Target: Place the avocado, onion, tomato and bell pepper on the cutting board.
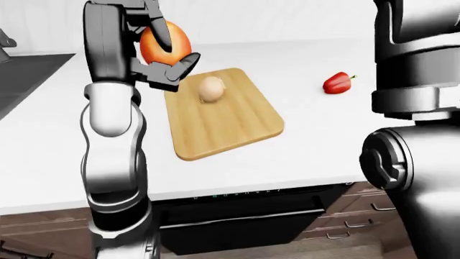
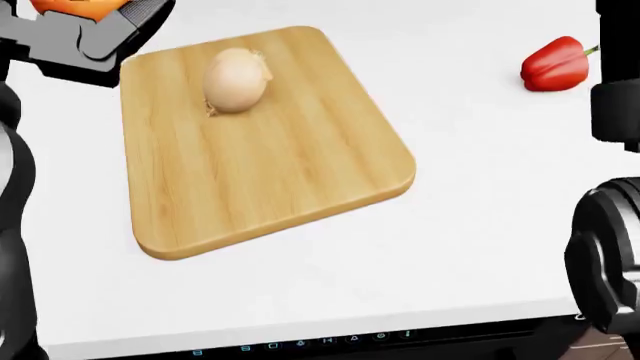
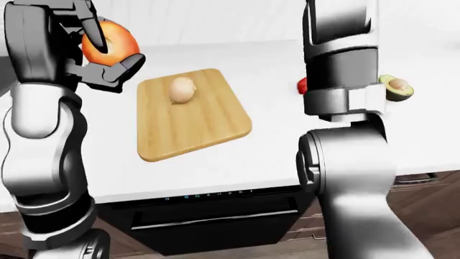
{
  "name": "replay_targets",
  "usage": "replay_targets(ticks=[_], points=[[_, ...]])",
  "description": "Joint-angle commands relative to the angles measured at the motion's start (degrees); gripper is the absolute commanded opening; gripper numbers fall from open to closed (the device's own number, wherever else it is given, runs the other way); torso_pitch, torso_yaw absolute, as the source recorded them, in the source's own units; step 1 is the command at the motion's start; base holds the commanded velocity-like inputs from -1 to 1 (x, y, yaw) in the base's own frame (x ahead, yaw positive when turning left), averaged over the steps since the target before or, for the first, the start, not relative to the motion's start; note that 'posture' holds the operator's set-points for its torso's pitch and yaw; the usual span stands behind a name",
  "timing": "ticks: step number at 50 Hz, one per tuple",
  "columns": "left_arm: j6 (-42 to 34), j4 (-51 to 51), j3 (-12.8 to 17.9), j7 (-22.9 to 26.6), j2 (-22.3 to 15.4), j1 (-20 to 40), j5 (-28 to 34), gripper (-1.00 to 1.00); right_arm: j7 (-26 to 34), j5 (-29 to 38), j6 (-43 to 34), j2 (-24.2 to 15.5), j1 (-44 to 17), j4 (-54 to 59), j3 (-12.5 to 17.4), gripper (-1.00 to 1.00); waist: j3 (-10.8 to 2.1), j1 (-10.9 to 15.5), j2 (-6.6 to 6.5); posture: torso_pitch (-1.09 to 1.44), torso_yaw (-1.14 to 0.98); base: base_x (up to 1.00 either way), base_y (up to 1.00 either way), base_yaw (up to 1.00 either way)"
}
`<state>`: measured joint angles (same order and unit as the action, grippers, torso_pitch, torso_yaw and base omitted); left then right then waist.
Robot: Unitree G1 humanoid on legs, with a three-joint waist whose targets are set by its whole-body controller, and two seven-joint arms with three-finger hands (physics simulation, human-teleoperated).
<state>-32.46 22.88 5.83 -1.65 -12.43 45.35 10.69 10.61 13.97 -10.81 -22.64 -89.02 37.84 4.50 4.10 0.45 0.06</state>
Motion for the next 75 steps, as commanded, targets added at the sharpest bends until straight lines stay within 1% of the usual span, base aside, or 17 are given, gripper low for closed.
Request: replay_targets(ticks=[1,6,8,11,17,20,26,28,30,35,39,42,45,46,51,53,75], points=[[3.86,-1.01,0.42,-0.85,-1.2,3.66,0.95,-1.0,1.2,0.8,-6.9,-0.91,1.78,-11.01,1.52,1.0,-1.85,0.11,0.1,0.0,0.0,0.0,0.0,0.0],[4.42,-5.61,-0.01,-0.74,-2.16,8.98,1.83,-1.0,2.09,4.63,-14.96,-1.46,11.73,-29.83,2.08,1.0,-1.81,0.17,0.49,0.0,0.0,0.0,0.0,0.0],[5.36,-8.42,-0.2,-0.64,-2.36,11.1,2.3,-1.0,2.53,4.26,-18.54,-1.56,15.23,-37.1,3.6,1.0,-1.83,0.23,0.72,0.0,0.0,0.0,0.0,0.0],[5.51,-11.03,-0.5,-0.11,-2.58,14.24,2.96,-1.0,2.47,3.37,-20.77,-1.68,19.61,-42.3,4.55,1.0,-1.91,0.37,0.93,0.0,0.0,0.0,0.0,0.0],[7.82,-18.95,-1.28,0.51,-2.93,21.08,4.57,-1.0,0.87,2.09,-19.96,-1.8,23.15,-43.09,4.47,1.0,-2.07,0.16,0.9,0.0,0.0,0.0,0.0,0.0],[13.88,-28.29,-1.95,-0.28,-3.34,24.25,6.61,-1.0,0.73,2.0,-20.23,-1.71,24.02,-43.92,4.2,1.0,-2.07,0.12,1.01,0.0,0.0,0.0,0.0,0.0],[23.3,-48.11,-1.79,-1.72,-4.23,31.86,8.39,-1.0,0.15,1.91,-19.22,-1.8,24.44,-42.17,4.22,1.0,-2.27,0.12,1.04,0.0,0.0,0.0,0.0,0.0],[25.38,-53.91,-1.52,-1.8,-4.73,33.96,8.5,-1.0,0.41,1.88,-19.88,-1.93,24.37,-42.9,4.23,1.0,-2.41,0.12,1.15,0.0,0.0,0.0,0.0,0.0],[27.54,-61.13,-2.36,-1.13,-5.39,35.22,9.92,-1.0,0.42,1.56,-18.88,-2.03,24.06,-41.14,4.4,1.0,-2.46,0.1,1.21,0.0,0.0,0.0,0.0,0.0],[33.42,-77.77,-1.8,-1.88,-6.51,41.19,11.21,-1.0,0.3,1.54,-18.58,-1.81,23.97,-40.66,4.1,1.0,-2.68,0.1,1.29,0.0,0.0,0.0,0.0,0.0],[35.16,-86.58,-1.61,-1.62,-7.22,44.38,12.0,-1.0,0.58,1.27,-18.37,-1.29,24.11,-40.53,4.0,1.0,-2.78,0.02,1.38,0.0,0.0,0.0,0.0,0.0],[33.81,-89.93,-0.99,1.13,-7.61,45.25,11.32,-1.0,0.64,1.4,-17.99,-1.35,23.8,-39.77,3.83,1.0,-2.8,-0.06,1.36,0.0,0.0,0.0,0.0,0.0],[32.71,-91.24,-0.7,2.32,-8.36,46.32,11.2,-1.0,0.52,1.4,-17.61,-1.19,24.02,-39.35,3.82,1.0,-2.81,-0.07,1.27,0.0,0.0,0.0,0.0,0.0],[31.51,-92.06,-0.35,3.89,-8.78,46.83,10.79,-1.0,0.64,1.37,-17.61,-1.08,24.03,-39.37,3.69,1.0,-2.81,-0.09,1.26,0.0,0.0,0.0,0.0,0.0],[31.29,-92.32,-0.61,4.81,-8.99,45.26,11.39,-1.0,0.77,1.66,-17.13,-0.93,23.73,-38.49,3.49,1.0,-2.78,-0.19,1.12,0.0,0.0,0.0,0.0,0.0],[30.88,-92.12,-0.49,5.51,-8.89,44.6,11.26,-1.0,1.66,0.4,-18.47,-0.49,23.48,-39.95,4.16,1.0,-2.81,-0.17,1.07,0.0,0.0,0.0,0.0,0.0],[34.23,-92.51,-1.93,4.69,-5.84,38.08,13.95,-1.0,0.94,-1.89,-18.49,-1.19,24.6,-40.04,4.12,1.0,-3.3,-0.12,1.12,0.0,0.0,0.0,0.0,0.0]])
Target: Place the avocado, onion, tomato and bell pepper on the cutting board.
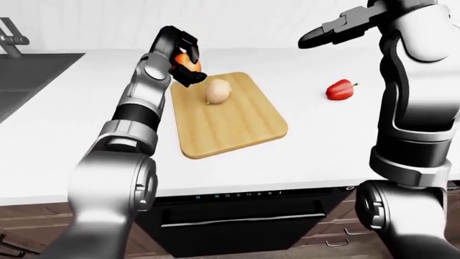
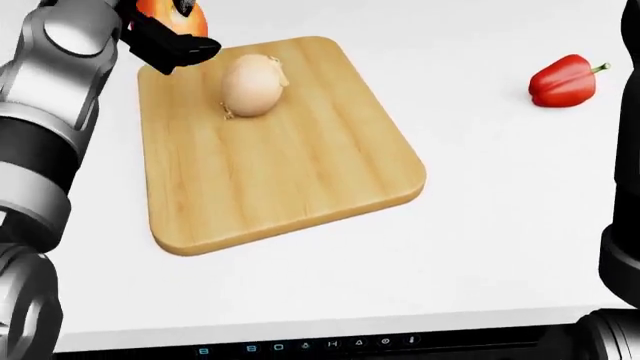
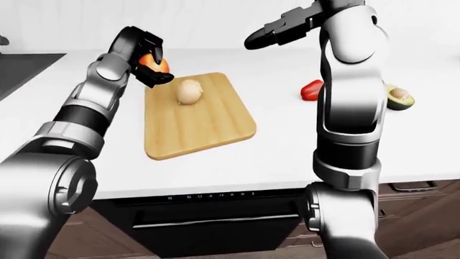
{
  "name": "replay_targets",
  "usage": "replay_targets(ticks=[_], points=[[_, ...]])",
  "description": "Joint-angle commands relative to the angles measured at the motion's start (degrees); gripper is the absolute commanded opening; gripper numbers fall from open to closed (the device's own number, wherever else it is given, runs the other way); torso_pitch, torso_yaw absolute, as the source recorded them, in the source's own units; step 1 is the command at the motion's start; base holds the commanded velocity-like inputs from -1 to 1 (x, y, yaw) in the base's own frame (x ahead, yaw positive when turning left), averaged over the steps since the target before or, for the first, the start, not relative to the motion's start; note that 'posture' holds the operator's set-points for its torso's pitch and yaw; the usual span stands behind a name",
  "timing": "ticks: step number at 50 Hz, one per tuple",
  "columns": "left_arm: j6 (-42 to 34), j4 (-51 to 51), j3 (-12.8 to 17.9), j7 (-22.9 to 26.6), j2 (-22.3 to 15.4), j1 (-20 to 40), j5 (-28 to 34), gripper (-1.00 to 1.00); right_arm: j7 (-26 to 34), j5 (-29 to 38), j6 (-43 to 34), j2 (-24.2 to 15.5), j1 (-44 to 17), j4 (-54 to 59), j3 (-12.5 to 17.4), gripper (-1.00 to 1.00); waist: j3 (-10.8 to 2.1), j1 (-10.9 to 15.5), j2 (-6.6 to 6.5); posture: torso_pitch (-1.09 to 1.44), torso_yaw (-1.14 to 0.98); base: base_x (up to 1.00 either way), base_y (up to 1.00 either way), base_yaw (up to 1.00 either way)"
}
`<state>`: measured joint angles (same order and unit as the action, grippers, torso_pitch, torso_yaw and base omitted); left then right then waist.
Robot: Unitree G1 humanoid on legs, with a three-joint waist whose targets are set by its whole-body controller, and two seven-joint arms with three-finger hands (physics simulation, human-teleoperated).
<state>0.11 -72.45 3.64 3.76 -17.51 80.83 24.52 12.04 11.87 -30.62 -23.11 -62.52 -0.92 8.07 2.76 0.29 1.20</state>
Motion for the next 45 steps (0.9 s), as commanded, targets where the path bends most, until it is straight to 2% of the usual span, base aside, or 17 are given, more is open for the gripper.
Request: replay_targets(ticks=[1,14,26,29,37,41,42,45], points=[[2.01,2.99,0.08,-0.85,-0.57,1.78,0.39,-1.0,-0.27,0.12,0.85,-0.98,-2.27,-1.55,0.74,1.0,-1.98,0.03,-0.02,0.0,0.0,0.0,0.0,0.0],[2.79,3.11,0.13,-1.14,-0.25,-0.49,1.37,-1.0,-0.39,0.21,0.11,-1.05,-1.87,-2.84,0.75,1.0,-2.16,-0.04,0.04,0.0,0.0,0.0,0.0,0.0],[3.26,3.66,0.19,0.6,-0.53,-1.8,1.2,-1.0,-0.8,0.39,1.39,-0.56,-1.42,-1.62,0.48,1.0,-2.27,-0.04,-0.1,0.0,0.0,0.0,0.0,0.0],[1.61,4.25,1.16,3.8,-0.73,-0.98,-0.45,-1.0,-0.8,0.45,1.49,-0.44,-1.39,-1.51,0.42,1.0,-2.29,-0.03,-0.17,0.0,0.0,0.0,0.0,0.0],[1.72,4.34,0.86,4.06,-1.8,-1.09,-0.66,-1.0,-0.83,0.58,1.87,-0.15,-1.44,-0.98,0.24,1.0,-2.16,-0.05,-0.19,0.0,0.0,0.0,0.0,0.0],[1.43,4.91,0.8,5.73,-2.08,-1.68,-0.94,-1.0,-0.85,0.68,1.96,0.0,-1.32,-0.88,0.28,1.0,-2.18,-0.03,-0.27,0.0,0.0,0.0,0.0,0.0],[0.37,5.01,1.37,8.11,-1.97,-1.63,-2.04,-1.0,-0.87,0.68,2.0,0.02,-1.31,-0.86,0.28,1.0,-2.19,-0.03,-0.29,0.0,0.0,0.0,0.0,0.0],[0.38,5.82,0.89,8.39,-2.06,-2.16,-1.81,-1.0,-0.9,0.66,2.09,0.11,-1.12,-0.9,0.33,1.0,-2.18,-0.01,-0.3,0.0,0.0,0.0,0.0,0.0]])
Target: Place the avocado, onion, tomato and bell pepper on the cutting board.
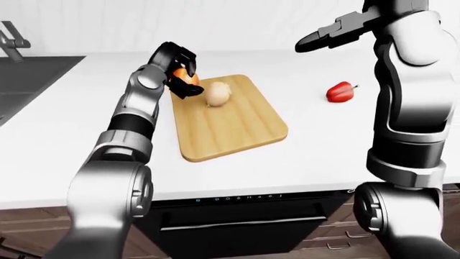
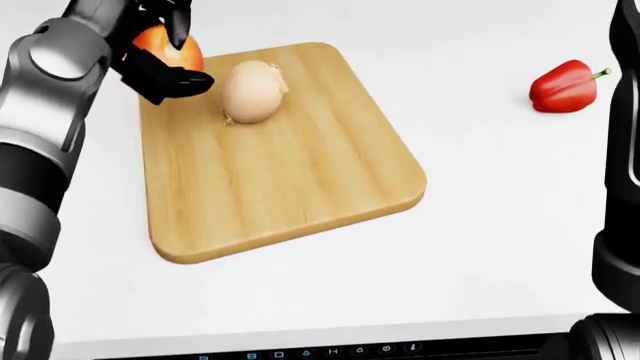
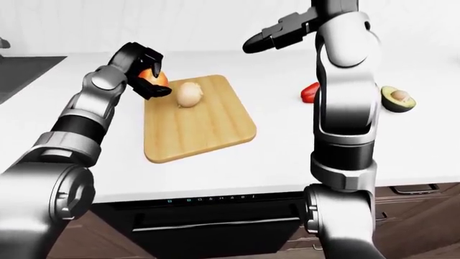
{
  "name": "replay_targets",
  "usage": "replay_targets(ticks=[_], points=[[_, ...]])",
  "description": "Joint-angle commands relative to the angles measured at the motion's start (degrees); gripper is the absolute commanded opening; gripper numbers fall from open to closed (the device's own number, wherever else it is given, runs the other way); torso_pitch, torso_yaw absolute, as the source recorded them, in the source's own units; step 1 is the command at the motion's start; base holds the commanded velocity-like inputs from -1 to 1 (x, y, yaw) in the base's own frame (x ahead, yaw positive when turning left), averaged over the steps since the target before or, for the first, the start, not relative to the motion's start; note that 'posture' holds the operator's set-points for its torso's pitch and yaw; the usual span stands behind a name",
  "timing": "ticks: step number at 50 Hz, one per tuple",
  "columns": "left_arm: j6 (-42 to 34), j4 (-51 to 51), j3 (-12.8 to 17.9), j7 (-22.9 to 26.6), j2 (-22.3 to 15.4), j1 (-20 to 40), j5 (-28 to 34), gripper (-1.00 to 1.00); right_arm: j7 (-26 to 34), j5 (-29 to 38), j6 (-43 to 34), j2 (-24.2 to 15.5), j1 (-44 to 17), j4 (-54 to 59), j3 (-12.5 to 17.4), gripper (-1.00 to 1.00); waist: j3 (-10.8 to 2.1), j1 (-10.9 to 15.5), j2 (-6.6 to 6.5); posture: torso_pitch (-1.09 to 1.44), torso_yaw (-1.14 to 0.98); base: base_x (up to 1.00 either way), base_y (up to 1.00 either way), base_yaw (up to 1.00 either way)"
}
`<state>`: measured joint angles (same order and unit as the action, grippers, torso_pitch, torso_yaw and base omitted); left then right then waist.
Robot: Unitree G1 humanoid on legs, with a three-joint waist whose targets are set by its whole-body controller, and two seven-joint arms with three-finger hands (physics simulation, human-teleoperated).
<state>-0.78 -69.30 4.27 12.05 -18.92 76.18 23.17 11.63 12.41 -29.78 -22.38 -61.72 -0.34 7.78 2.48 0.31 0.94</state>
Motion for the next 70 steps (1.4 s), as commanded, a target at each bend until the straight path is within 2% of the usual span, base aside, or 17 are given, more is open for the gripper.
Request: replay_targets(ticks=[1,4,17,18,19,20,21,36,47,52,54,55,58,61,64,67,70], points=[[1.46,2.79,0.05,0.33,-0.57,2.17,-0.33,-1.0,-0.54,0.12,1.21,-0.63,-1.84,-1.55,0.67,1.0,-1.9,-0.02,-0.03,0.0,0.0,0.0,0.0,0.0],[1.91,2.77,-0.95,0.28,-0.57,1.37,1.12,-1.0,-0.58,0.1,1.23,-0.65,-1.74,-1.55,0.67,1.0,-1.88,0.01,0.02,0.0,0.0,0.0,0.0,0.0],[2.32,2.77,-0.45,1.0,0.29,1.2,0.98,-1.0,-0.54,0.08,1.11,-0.88,-1.7,-1.79,0.81,1.0,-1.92,0.03,0.19,0.0,0.0,0.0,0.0,0.0],[2.52,2.75,-0.51,0.93,0.31,1.16,1.07,-0.34,-0.54,0.11,1.05,-0.97,-1.76,-1.82,0.82,1.0,-1.91,0.03,0.21,0.0,0.0,0.0,0.0,0.0],[2.71,2.78,-0.49,1.11,0.34,1.08,1.04,0.55,-0.6,-0.01,0.78,-1.02,-1.97,-1.94,0.99,1.0,-1.89,0.03,0.23,0.0,0.0,0.0,0.0,0.0],[2.71,2.81,-0.54,1.05,0.41,1.05,1.11,0.83,-0.62,0.0,0.75,-1.07,-1.99,-1.97,0.93,1.0,-1.89,0.04,0.24,0.0,0.0,0.0,0.0,0.0],[2.75,2.79,-0.55,1.08,0.53,0.95,1.13,1.0,-0.68,-0.03,0.77,-1.1,-1.98,-1.9,0.94,1.0,-1.9,0.05,0.24,0.0,0.0,0.0,0.0,0.0],[2.68,3.35,-0.09,0.81,0.37,1.36,0.68,1.0,-0.73,-0.08,1.66,-0.45,-0.76,-1.69,0.57,1.0,-2.03,0.03,0.16,0.0,0.0,0.0,0.0,0.0],[-3.83,15.08,0.78,5.01,-1.21,5.09,-2.27,1.0,-0.4,-0.03,1.24,-0.75,-0.92,-1.94,0.81,1.0,-1.66,0.0,0.19,0.0,0.0,0.0,0.0,0.0],[-7.07,21.23,1.28,5.09,-1.38,5.74,-3.98,1.0,-0.33,-0.02,1.1,-1.02,-0.89,-2.15,0.92,1.0,-1.42,0.0,0.11,0.0,0.0,0.0,0.0,0.0],[-7.5,23.61,1.82,3.63,-1.29,5.97,-5.09,1.0,-0.22,-0.03,0.95,-1.28,-0.99,-2.2,1.04,1.0,-1.35,0.0,0.09,0.0,0.0,0.0,0.0,0.0],[-8.19,26.31,2.02,1.95,-1.13,5.79,-5.29,1.0,-0.22,-0.18,0.84,-1.41,-1.23,-1.97,1.25,1.0,-1.34,0.0,0.07,0.0,0.0,0.0,0.0,0.0],[-11.91,32.99,2.05,1.26,-0.65,4.71,-6.72,1.0,-0.71,-0.68,-0.27,-1.55,-1.69,-1.66,1.68,1.0,-1.24,-0.09,0.03,0.0,0.0,0.0,0.0,0.0],[-15.24,42.17,2.67,-2.41,-0.42,2.55,-7.83,1.0,-0.16,-0.18,-0.58,-1.82,-0.64,-1.68,0.82,1.0,-1.05,-0.14,0.08,0.0,0.0,0.0,0.0,0.0],[-19.82,53.68,1.72,-4.67,-0.4,-1.69,-5.91,1.0,-0.32,0.73,-0.96,-1.75,-1.44,-1.35,0.7,1.0,-0.87,-0.38,-0.02,0.0,0.0,0.0,0.0,0.0],[-18.81,60.72,0.34,-7.9,-1.79,-4.2,-0.44,1.0,-2.62,-0.24,-3.0,-0.85,-2.17,-1.63,2.3,1.0,-0.78,-0.44,-0.2,0.0,0.0,0.0,0.0,0.0],[-20.81,68.19,0.34,-7.39,-0.96,-6.83,2.86,1.0,-4.56,0.97,-3.93,-1.51,-2.24,0.65,1.48,1.0,-0.61,-0.38,-0.27,0.0,0.0,0.0,0.0,0.0]])
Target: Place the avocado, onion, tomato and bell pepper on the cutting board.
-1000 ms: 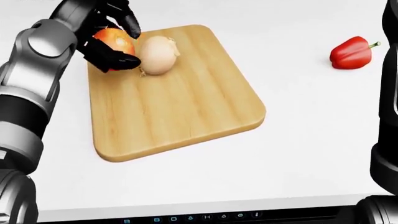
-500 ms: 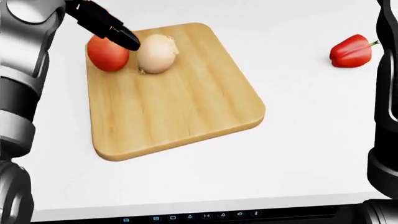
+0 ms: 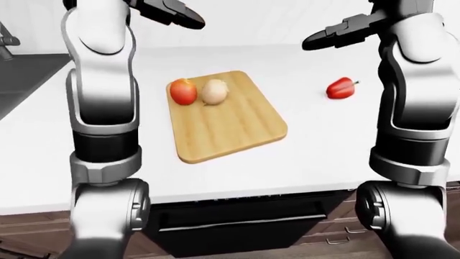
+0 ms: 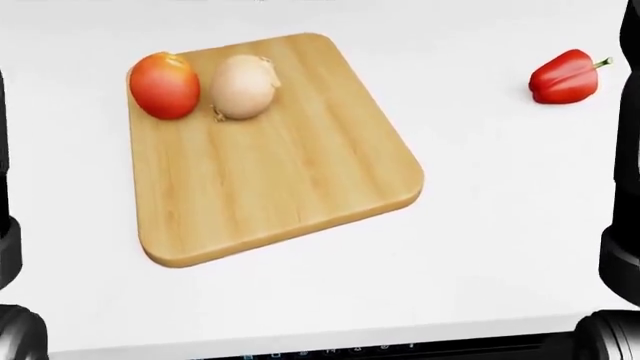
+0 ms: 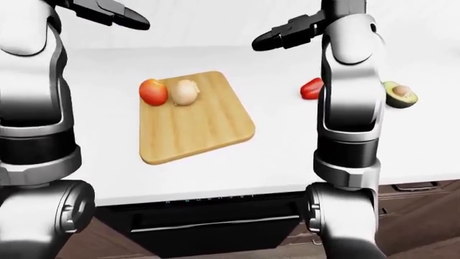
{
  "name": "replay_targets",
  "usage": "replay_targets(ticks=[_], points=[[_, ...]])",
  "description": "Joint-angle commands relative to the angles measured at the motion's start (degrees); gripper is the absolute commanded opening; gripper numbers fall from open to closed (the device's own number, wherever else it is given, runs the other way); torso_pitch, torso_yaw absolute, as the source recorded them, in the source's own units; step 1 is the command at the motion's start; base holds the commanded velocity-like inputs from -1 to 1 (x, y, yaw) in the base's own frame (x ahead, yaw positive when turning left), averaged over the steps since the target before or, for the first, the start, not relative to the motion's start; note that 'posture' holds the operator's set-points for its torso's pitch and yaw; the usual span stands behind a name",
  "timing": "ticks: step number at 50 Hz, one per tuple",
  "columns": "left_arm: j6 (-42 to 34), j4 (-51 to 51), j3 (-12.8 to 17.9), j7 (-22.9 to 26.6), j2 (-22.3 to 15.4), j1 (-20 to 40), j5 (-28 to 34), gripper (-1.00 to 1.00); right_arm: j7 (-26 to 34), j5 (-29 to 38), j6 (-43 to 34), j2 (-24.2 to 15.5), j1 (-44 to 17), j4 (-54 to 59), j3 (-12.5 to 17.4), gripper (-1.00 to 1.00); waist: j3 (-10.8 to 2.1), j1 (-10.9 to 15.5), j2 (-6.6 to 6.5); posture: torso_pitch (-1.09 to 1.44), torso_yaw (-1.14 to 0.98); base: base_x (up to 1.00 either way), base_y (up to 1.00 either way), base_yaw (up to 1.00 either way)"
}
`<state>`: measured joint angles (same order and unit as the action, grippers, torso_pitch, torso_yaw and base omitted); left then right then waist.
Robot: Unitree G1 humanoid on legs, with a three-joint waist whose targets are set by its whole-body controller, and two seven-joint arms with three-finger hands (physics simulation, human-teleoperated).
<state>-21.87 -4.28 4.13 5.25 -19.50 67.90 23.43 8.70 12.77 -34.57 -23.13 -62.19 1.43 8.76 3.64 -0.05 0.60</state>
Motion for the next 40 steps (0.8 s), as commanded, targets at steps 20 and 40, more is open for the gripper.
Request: replay_targets(ticks=[20,40], points=[[-8.51,23.38,1.04,4.63,2.18,-3.7,9.22,1.0,-3.09,-0.37,-0.68,-1.09,-1.89,-2.05,0.88,1.0,-2.55,0.43,0.06,0.0,0.0,0.0,-0.01,0.0],[-8.66,24.34,0.95,5.68,2.35,-4.26,8.97,1.0,-4.18,-1.32,-0.96,-1.62,-1.68,-2.09,0.82,1.0,-1.28,1.23,-0.03,0.0,0.0,0.0,-0.3,0.0]])
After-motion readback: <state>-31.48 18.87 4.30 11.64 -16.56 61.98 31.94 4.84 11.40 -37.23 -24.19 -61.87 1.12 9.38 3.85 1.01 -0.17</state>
